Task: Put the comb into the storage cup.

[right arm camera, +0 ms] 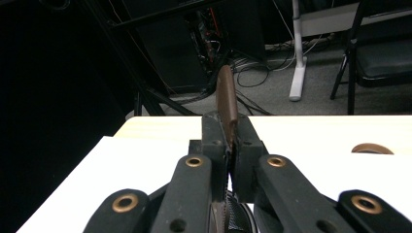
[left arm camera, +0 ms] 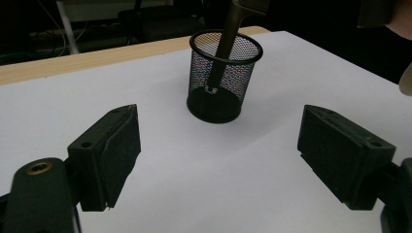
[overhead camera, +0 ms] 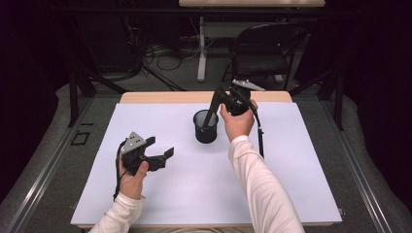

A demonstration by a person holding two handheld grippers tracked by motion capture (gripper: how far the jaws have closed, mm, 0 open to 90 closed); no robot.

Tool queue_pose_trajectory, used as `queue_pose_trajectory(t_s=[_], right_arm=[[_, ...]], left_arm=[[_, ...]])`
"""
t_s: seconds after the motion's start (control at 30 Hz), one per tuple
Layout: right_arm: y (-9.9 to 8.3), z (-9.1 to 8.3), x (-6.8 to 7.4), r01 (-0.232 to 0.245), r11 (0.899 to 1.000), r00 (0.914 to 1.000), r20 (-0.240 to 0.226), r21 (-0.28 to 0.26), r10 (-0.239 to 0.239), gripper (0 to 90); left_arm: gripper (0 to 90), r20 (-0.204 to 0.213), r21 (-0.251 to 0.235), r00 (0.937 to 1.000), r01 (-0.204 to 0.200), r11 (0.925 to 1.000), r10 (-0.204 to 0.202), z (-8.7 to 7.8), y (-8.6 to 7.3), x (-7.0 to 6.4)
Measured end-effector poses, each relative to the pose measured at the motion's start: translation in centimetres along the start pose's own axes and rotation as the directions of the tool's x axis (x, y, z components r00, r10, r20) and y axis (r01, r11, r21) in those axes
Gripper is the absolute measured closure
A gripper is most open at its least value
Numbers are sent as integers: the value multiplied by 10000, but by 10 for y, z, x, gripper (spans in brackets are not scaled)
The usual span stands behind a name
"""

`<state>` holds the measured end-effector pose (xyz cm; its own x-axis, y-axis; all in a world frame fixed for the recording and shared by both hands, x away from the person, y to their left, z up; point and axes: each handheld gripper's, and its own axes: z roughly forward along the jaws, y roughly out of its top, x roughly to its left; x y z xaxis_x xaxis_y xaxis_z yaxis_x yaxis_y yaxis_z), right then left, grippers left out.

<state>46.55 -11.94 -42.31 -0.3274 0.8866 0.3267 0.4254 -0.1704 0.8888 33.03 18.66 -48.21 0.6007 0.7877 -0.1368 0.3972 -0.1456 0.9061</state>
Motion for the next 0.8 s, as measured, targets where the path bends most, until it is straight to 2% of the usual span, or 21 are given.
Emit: queue_pose_trajectory(t_s=[0.43, 0.63, 0.8], right_arm=[[-12, 8, 2, -224, 9997, 9997, -47, 138, 225, 871], [-16, 10, 0, -567, 9982, 9982, -181, 215, 571, 871], [-17, 10, 0, -646, 9977, 9975, -263, 216, 652, 871]], left_arm=[[160, -2, 15, 10000, -13, 10000, 13, 0, 0, 0], [159, -1, 36, 10000, -24, 10000, 24, 1, 0, 0], [159, -20, 64, 10000, -17, 10000, 17, 1, 0, 0]])
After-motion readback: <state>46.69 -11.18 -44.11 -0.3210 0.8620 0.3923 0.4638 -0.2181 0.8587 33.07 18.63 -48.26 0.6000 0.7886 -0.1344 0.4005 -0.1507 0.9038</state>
